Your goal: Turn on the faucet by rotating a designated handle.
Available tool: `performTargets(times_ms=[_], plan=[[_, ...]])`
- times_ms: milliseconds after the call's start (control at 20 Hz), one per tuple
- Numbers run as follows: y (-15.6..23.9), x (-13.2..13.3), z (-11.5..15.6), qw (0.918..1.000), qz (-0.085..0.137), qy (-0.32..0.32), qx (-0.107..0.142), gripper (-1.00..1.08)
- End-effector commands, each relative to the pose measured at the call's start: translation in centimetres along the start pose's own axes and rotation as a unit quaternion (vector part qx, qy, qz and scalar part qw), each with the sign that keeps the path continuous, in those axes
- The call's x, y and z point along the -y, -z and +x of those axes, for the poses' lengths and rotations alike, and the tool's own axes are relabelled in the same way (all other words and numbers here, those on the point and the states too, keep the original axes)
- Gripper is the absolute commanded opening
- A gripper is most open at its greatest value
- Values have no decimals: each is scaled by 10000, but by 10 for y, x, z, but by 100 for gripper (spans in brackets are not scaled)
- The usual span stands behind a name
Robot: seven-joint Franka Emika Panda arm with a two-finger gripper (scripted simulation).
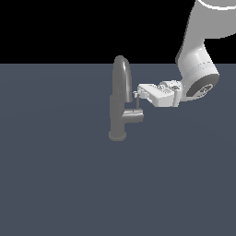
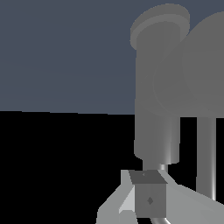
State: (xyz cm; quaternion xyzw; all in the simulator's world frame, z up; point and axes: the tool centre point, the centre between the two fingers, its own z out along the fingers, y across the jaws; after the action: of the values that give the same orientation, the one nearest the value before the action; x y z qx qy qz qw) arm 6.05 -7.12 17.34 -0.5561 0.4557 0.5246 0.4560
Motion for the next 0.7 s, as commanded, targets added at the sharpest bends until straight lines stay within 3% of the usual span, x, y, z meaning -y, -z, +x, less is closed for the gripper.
performTargets(times_ms=[0,650], plan=[[-1,0,8,9998,98,-96,109,-100],[-3,-11,11,9996,145,-150,164,-100]])
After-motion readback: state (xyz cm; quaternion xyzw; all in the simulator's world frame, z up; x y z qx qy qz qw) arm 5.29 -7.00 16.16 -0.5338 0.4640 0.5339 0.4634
